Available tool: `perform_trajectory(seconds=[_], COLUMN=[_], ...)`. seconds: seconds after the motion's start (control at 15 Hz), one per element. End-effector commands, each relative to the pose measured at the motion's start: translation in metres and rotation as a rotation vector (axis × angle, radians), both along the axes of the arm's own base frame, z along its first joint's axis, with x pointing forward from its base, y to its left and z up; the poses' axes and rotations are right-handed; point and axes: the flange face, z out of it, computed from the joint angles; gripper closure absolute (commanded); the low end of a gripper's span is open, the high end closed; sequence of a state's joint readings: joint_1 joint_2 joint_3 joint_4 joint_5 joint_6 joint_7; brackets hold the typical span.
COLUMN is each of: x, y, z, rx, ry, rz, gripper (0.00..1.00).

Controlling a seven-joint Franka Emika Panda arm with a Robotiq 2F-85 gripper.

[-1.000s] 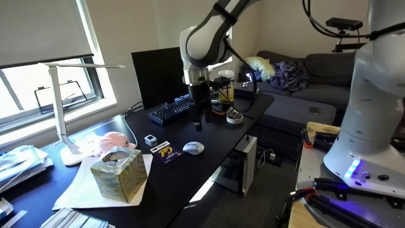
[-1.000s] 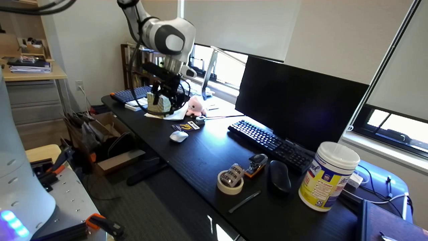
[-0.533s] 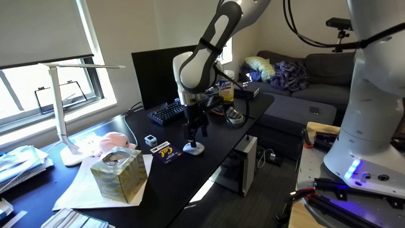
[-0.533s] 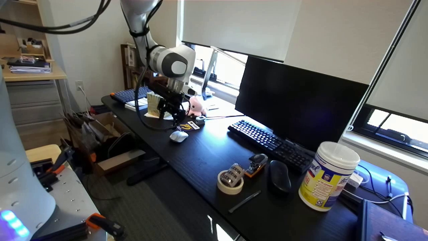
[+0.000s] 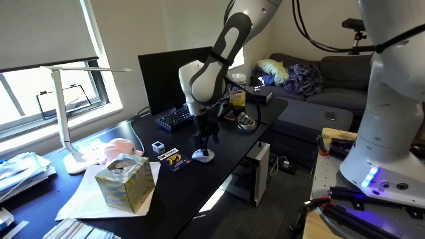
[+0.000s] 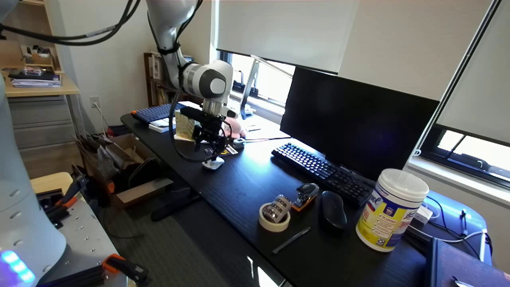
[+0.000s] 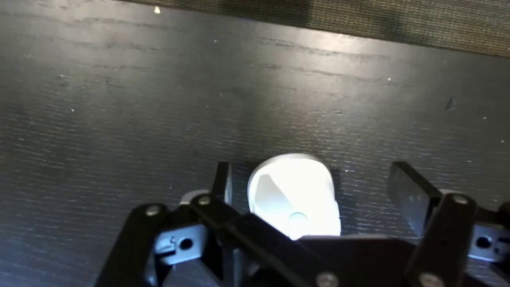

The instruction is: Move the white mouse to the right side of the desk

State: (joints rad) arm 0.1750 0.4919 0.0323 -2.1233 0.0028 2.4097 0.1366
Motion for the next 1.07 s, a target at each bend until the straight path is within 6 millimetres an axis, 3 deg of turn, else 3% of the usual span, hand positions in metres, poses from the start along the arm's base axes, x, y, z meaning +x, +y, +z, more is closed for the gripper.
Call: perform_trajectory(seconds=[0.0, 0.4, 0.47, 0.53, 0.67, 0.87, 1.0], x=[0.014, 0.031, 0.032, 0.034, 0.036, 0.037, 0.034], y=[0.004, 0.008, 0.008, 0.009, 0.009, 0.007, 0.005], z=[-0.017, -0.036, -0.037, -0.039, -0.040, -0.040, -0.036], rx=[-0.032, -0.007, -0.008, -0.005, -0.002, 0.011, 0.002], ry=[-0.010, -0.008, -0.006, 0.003, -0.002, -0.005, 0.004], rz=[0.025, 0.049, 0.051, 0.062, 0.065, 0.062, 0.066], gripper=[0.00, 0.00, 0.05, 0.27, 0.32, 0.52, 0.61])
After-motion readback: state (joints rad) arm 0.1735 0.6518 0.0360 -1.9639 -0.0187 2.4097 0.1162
